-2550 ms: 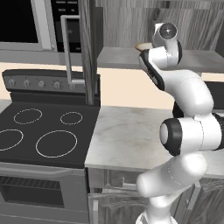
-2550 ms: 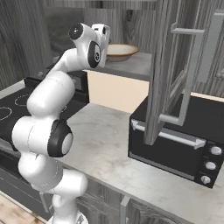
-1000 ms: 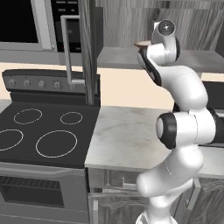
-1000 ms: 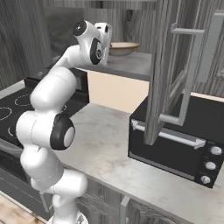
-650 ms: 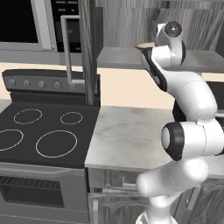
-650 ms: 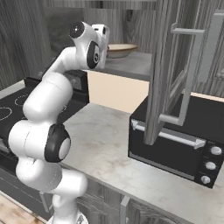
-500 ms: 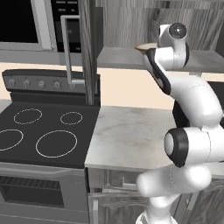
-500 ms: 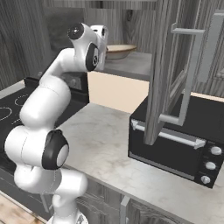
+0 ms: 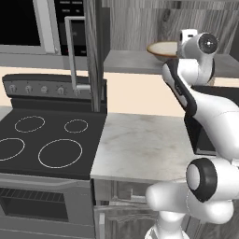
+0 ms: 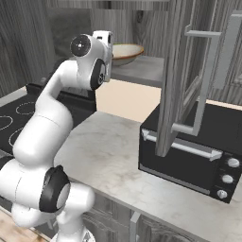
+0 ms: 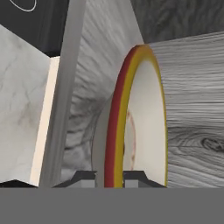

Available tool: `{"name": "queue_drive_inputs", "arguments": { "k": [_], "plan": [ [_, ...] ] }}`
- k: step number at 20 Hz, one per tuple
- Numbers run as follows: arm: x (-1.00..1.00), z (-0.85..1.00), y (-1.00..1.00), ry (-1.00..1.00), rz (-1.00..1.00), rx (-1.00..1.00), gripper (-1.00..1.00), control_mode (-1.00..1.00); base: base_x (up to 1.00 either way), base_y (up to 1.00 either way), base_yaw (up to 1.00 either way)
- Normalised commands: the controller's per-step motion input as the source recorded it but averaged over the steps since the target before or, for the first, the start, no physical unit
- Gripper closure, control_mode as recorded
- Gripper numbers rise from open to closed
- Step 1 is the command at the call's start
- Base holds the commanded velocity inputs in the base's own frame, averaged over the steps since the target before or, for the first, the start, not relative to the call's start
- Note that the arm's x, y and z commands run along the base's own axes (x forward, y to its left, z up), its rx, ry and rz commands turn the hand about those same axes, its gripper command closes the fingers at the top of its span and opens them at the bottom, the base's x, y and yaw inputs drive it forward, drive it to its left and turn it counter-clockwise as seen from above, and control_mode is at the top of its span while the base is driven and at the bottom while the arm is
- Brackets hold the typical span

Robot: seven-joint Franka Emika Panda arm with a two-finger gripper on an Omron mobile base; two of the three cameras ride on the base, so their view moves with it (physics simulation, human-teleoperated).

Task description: Move the bowls from the cabinet to the plates on the dining table.

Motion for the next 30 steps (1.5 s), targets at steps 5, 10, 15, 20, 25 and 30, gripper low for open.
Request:
{"name": "queue_drive_inputs", "arguments": {
  "k": [5,10,15,20,25,30],
  "plan": [
    [-0.33,0.14,0.03,-0.04,0.0,0.04,1.0,-1.0,0.0,0.0,0.0],
    [-0.29,0.14,0.08,0.0,0.0,0.03,1.0,-1.0,0.0,0.0,0.0],
    [-0.3,0.11,0.06,0.0,0.0,0.03,1.0,-1.0,0.0,0.0,0.0],
    [-0.3,0.01,0.02,0.0,0.0,0.02,1.0,-1.0,0.0,0.0,0.0],
    [-0.11,0.0,0.09,0.04,-0.06,0.01,1.0,-1.0,0.0,0.0,0.0],
    [-0.07,0.0,0.09,0.04,-0.11,0.01,1.0,-1.0,0.0,0.0,0.0]
  ]
}}
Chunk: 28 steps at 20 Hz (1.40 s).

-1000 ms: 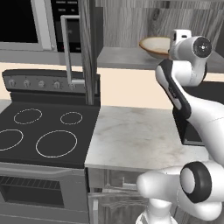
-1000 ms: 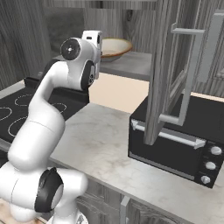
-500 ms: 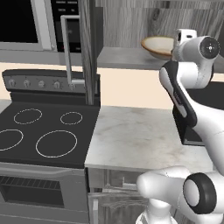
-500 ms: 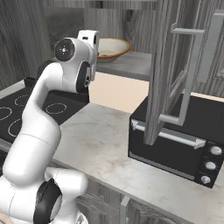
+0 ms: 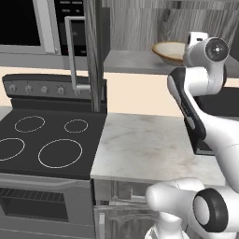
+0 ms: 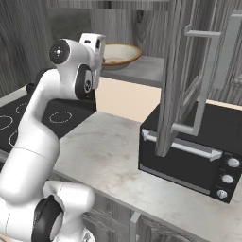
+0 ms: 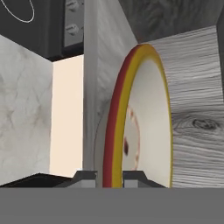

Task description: Move the bowls from the cabinet to the plates on the dining table.

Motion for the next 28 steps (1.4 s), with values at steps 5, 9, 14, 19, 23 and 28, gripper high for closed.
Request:
{"name": "queue_drive_inputs", "arguments": {
  "k": [5,9,14,19,23,28],
  "plan": [
    [-0.03,0.0,0.02,0.0,-0.11,0.01,1.0,-1.0,0.0,0.0,0.0],
    [-0.01,0.0,0.0,0.0,-0.11,0.02,1.0,-1.0,0.0,0.0,0.0],
    [0.0,0.0,0.0,0.0,-0.11,0.02,1.0,-1.0,0.0,0.0,0.0],
    [-0.11,0.0,-0.02,0.0,-0.06,0.02,1.0,-1.0,0.0,0.0,0.0],
    [-0.32,0.05,-0.07,0.0,0.0,0.0,1.0,-1.0,0.0,0.0,0.0],
    [-0.39,0.05,-0.08,0.0,0.02,0.0,1.0,-1.0,0.0,0.0,0.0]
  ]
}}
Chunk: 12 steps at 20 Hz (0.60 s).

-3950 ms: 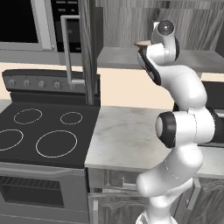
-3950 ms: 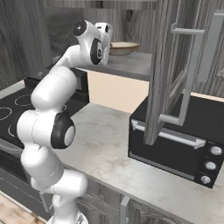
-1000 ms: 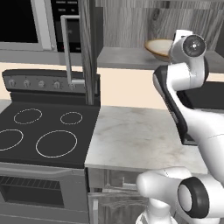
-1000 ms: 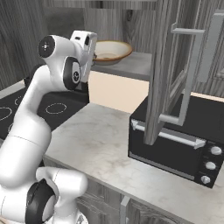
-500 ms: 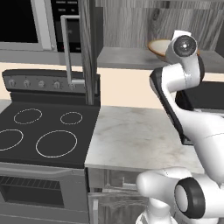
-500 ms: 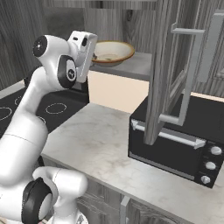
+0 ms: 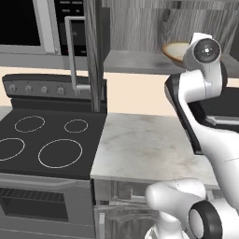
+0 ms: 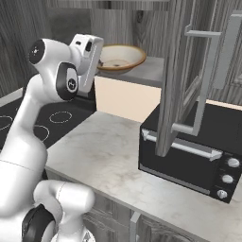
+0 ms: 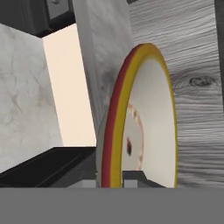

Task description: Move the bowls from the cabinet to the plates on the dining table.

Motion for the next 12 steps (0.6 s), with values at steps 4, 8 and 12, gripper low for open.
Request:
{"name": "queue_drive_inputs", "arguments": {
  "k": [4,8,12],
  "plan": [
    [-0.34,0.01,-0.02,0.0,0.01,0.0,1.0,-1.0,0.0,0.0,0.0],
    [-0.34,0.0,0.0,0.0,0.01,0.0,1.0,-1.0,0.0,0.0,0.0],
    [-0.36,0.0,0.0,0.0,0.01,0.0,1.0,-1.0,0.0,0.0,0.0]
  ]
}}
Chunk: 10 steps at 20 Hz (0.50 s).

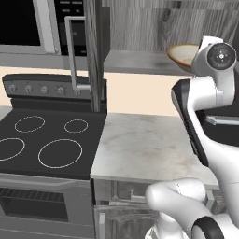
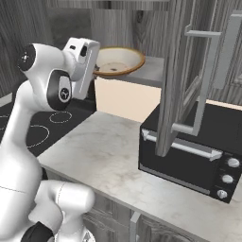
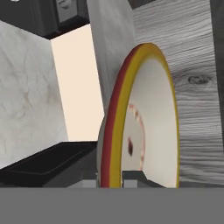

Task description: Move the bowls from the cabinet to the plates on the dining table.

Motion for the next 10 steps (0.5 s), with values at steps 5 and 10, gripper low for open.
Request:
{"name": "queue_drive_inputs", "arguments": {
  "k": [5,10],
  "plan": [
    [-0.36,0.0,0.0,0.0,0.02,0.0,1.0,-1.0,0.0,0.0,0.0],
    [-0.34,0.0,0.0,0.0,0.03,0.0,1.0,-1.0,0.0,0.0,0.0]
  ]
}}
